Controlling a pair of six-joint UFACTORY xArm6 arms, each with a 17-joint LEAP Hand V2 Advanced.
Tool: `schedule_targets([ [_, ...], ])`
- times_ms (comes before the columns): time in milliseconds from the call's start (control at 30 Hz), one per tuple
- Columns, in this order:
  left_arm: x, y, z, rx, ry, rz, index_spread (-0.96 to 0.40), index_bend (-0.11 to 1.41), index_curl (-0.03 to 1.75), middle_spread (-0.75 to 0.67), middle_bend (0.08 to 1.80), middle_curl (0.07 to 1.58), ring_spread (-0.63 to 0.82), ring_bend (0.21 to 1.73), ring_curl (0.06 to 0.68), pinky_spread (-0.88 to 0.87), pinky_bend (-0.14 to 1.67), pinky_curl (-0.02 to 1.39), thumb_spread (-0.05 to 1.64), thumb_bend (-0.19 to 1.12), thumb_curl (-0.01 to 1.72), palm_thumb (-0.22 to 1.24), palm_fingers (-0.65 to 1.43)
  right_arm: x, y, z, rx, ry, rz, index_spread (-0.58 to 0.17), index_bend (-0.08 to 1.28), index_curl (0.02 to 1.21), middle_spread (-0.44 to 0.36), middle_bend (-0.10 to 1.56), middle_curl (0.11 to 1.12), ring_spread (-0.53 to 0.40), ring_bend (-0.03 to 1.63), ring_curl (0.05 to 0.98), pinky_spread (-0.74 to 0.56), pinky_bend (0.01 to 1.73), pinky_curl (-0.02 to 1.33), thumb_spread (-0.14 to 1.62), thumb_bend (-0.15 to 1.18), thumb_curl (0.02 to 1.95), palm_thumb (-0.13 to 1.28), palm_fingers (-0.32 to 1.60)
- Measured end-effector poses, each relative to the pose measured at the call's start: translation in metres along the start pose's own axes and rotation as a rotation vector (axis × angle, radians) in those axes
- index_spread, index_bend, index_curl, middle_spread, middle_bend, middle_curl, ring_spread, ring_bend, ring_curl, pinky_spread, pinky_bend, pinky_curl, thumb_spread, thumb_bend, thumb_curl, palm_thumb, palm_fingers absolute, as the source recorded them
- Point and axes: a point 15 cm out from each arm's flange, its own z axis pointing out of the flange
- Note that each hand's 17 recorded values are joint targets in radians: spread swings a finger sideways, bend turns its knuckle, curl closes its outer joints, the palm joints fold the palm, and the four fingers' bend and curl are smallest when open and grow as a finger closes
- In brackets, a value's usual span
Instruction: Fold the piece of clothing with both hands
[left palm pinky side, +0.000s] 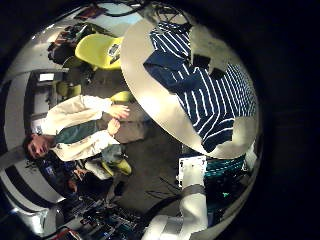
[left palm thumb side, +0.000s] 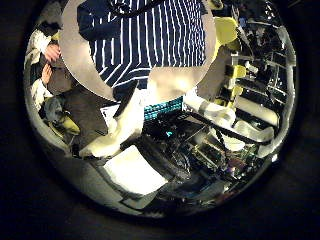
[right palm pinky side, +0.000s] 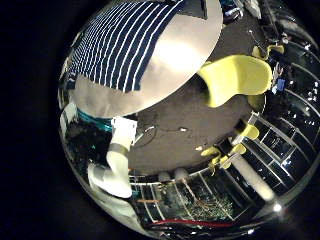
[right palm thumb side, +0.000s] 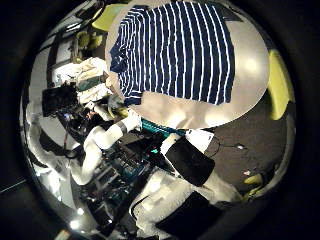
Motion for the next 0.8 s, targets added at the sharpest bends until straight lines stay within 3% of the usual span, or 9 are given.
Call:
schedule_targets([
  [400,0.007,0.012,0.028,-0.043,0.009,-0.003,-0.1,0.18,0.38,0.02,0.24,0.44,-0.06,0.86,0.239,-0.18,0.62,0.52,1.13,-0.02,0.33,0.39,0.31,0.004,-0.006,0.005,-0.018,0.003,-0.02,-0.355,0.17,0.3,0.021,0.19,0.35,0.181,0.45,0.21,0.4,0.39,0.24,1.34,-0.01,0.34,0.49,0.19],
  [633,0.036,0.006,0.058,-0.056,-0.026,0.111,-0.1,0.19,0.39,0.03,0.23,0.44,-0.04,0.85,0.237,-0.15,0.59,0.52,1.13,-0.02,0.33,0.39,0.28,0.001,-0.006,0.007,-0.02,-0.006,-0.019,-0.356,0.17,0.3,0.021,0.19,0.35,0.182,0.44,0.215,0.4,0.38,0.25,1.35,-0.01,0.33,0.49,0.19],
  [800,0.054,-0.006,0.083,-0.022,-0.045,0.175,-0.07,0.2,0.41,0.1,0.2,0.43,0.1,0.78,0.218,0.02,0.47,0.48,1.06,-0.06,0.3,0.27,0.14,0.001,-0.005,0.013,-0.035,-0.011,-0.008,-0.356,0.17,0.3,0.021,0.19,0.35,0.181,0.43,0.217,0.4,0.37,0.25,1.36,-0.01,0.33,0.5,0.19],
])
